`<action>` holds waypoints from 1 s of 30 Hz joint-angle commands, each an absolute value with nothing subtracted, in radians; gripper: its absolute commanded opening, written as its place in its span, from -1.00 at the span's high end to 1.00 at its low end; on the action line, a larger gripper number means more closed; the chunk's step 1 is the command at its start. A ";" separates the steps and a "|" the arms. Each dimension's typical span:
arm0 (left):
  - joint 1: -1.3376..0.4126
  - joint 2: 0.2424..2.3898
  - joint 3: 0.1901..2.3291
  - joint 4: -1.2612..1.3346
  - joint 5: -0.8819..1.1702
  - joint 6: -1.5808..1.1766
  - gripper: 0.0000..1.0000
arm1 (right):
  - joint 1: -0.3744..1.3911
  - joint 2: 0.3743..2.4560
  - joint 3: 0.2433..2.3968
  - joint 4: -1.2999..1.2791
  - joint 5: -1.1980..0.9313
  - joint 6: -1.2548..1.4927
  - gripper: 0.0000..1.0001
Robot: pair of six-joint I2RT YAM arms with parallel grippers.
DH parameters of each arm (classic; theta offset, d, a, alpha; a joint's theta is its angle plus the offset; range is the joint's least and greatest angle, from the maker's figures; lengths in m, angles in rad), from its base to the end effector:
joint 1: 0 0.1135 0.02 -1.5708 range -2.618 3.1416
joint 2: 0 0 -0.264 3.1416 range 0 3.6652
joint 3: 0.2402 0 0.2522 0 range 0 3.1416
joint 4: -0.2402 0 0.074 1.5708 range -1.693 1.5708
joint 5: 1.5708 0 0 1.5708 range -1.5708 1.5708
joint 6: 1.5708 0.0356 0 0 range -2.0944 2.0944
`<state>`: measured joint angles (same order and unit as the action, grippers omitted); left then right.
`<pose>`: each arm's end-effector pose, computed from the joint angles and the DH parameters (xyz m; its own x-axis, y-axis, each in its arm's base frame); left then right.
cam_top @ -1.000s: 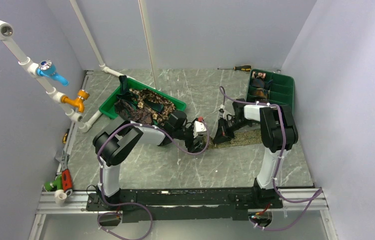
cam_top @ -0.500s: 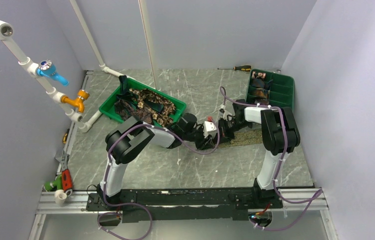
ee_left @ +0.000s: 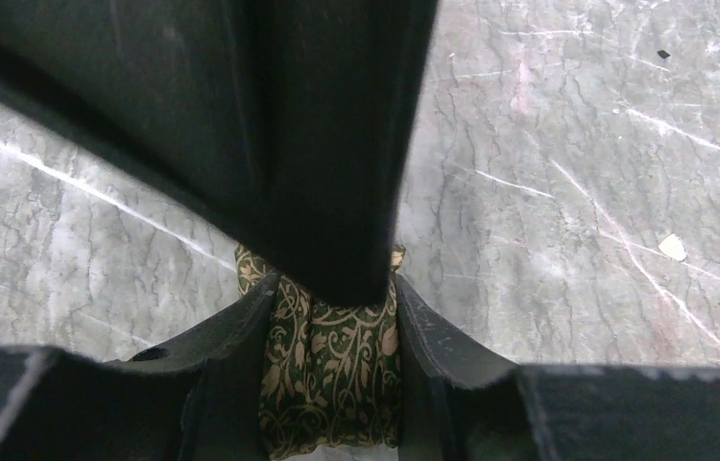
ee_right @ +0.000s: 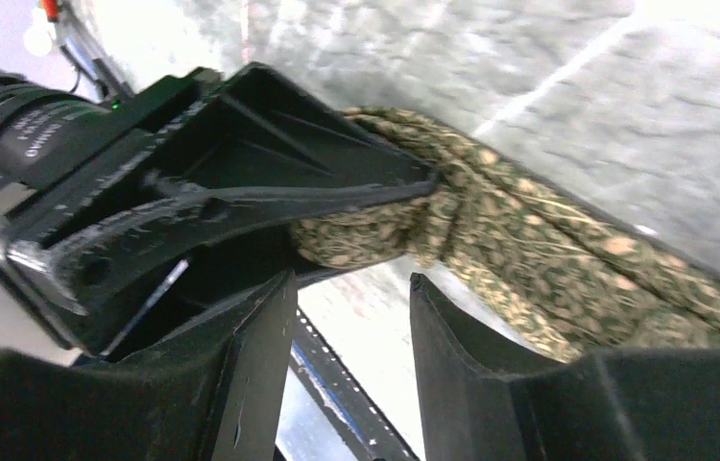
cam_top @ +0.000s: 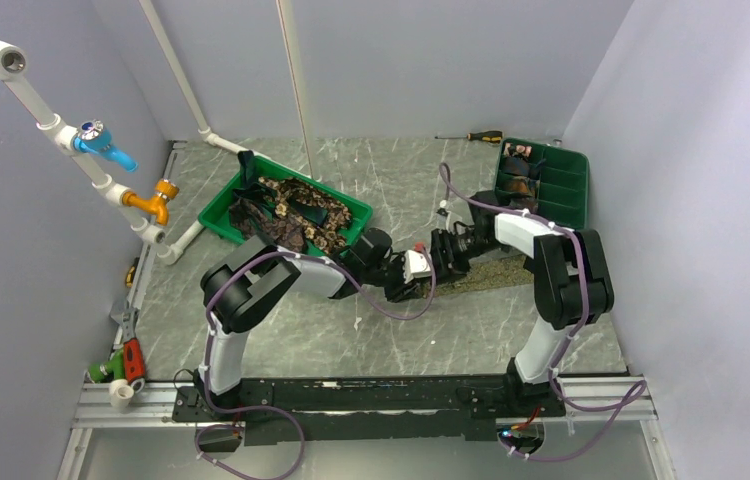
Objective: Roll the ties
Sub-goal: Roll the tie at the center of the board.
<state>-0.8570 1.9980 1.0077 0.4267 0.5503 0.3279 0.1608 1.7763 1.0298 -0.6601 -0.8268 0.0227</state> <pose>0.2492 -0.3161 0.1261 -0.0304 0.4544 -0.8903 0.9966 0.0819 0.0078 0.3023 0.0756 0.1529 -0.9787 -0.1432 -0.1469 -0.2050 0.6527 0.7294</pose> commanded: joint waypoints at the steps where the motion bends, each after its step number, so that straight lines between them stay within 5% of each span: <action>1: -0.851 2.033 0.986 0.173 0.500 0.354 0.42 | 0.211 1.770 1.042 -0.631 -0.927 0.074 0.02; 8: -0.852 2.042 1.022 0.148 0.525 0.342 0.37 | 0.230 1.878 1.062 -0.569 -0.876 0.115 0.14; 13: -0.849 2.043 1.039 0.126 0.536 0.346 0.29 | 0.221 1.932 1.067 -0.581 -0.766 0.095 1.00; 19: -0.801 2.026 1.046 0.159 0.602 0.348 -0.22 | 0.150 1.959 1.039 -0.616 -0.654 0.048 1.00; 30: -0.788 2.023 1.089 0.270 0.663 0.400 -0.54 | 0.077 1.994 1.068 -0.605 -0.552 0.029 1.00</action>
